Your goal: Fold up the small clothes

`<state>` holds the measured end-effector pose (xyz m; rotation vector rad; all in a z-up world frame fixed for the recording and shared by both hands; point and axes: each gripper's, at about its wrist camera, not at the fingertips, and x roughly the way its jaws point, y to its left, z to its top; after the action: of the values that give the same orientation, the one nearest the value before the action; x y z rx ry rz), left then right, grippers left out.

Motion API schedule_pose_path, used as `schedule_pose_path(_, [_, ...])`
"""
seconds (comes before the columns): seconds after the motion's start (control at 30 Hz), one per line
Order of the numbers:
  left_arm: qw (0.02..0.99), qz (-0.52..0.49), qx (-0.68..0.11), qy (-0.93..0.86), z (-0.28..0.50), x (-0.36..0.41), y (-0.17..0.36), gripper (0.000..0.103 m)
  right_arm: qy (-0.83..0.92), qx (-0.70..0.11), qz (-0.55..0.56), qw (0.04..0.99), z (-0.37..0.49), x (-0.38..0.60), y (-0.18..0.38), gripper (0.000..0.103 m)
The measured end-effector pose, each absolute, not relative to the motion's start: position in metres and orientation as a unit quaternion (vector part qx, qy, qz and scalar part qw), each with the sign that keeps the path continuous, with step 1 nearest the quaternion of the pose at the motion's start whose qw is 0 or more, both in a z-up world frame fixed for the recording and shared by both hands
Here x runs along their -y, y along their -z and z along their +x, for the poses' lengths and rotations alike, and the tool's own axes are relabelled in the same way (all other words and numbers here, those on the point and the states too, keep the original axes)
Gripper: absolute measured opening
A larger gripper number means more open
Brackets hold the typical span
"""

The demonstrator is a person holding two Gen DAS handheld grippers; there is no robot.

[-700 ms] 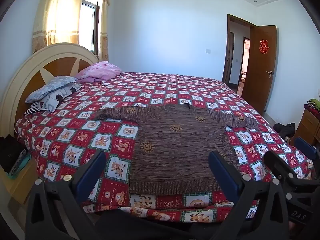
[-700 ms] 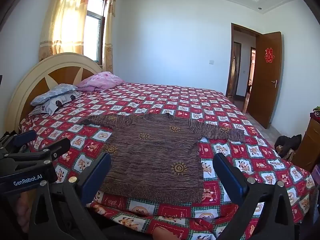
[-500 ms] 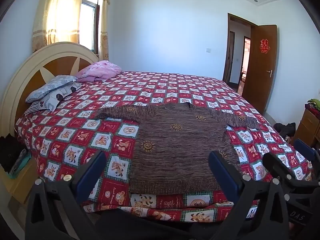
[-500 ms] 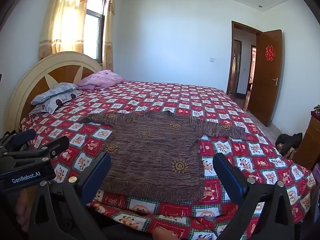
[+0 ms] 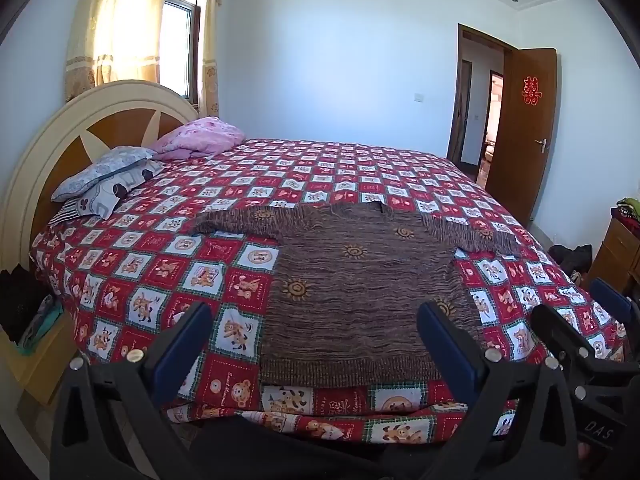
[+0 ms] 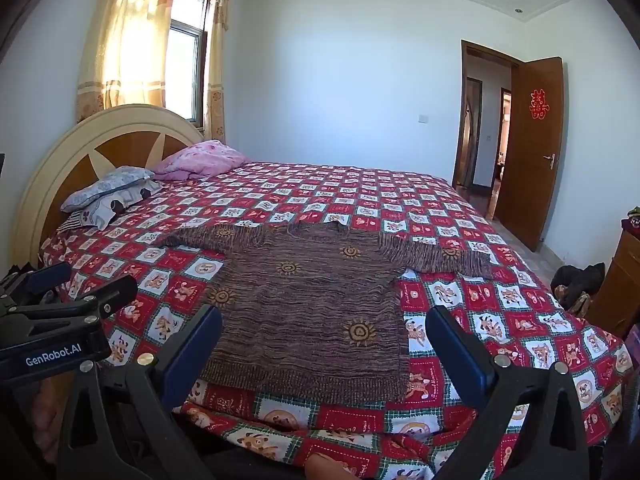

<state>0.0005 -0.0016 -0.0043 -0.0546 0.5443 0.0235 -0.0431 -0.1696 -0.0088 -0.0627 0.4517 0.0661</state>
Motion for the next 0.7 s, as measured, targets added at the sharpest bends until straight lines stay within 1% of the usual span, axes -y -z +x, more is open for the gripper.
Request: schedule_pose_path(0.7, [0.962, -0.030, -0.271, -0.012, 0.0023, -0.0035, 0.0052, 0.103, -0.034, -0.229, -0.024, 0.973, -0.0352, 0.1750, 0.0102, 0.102])
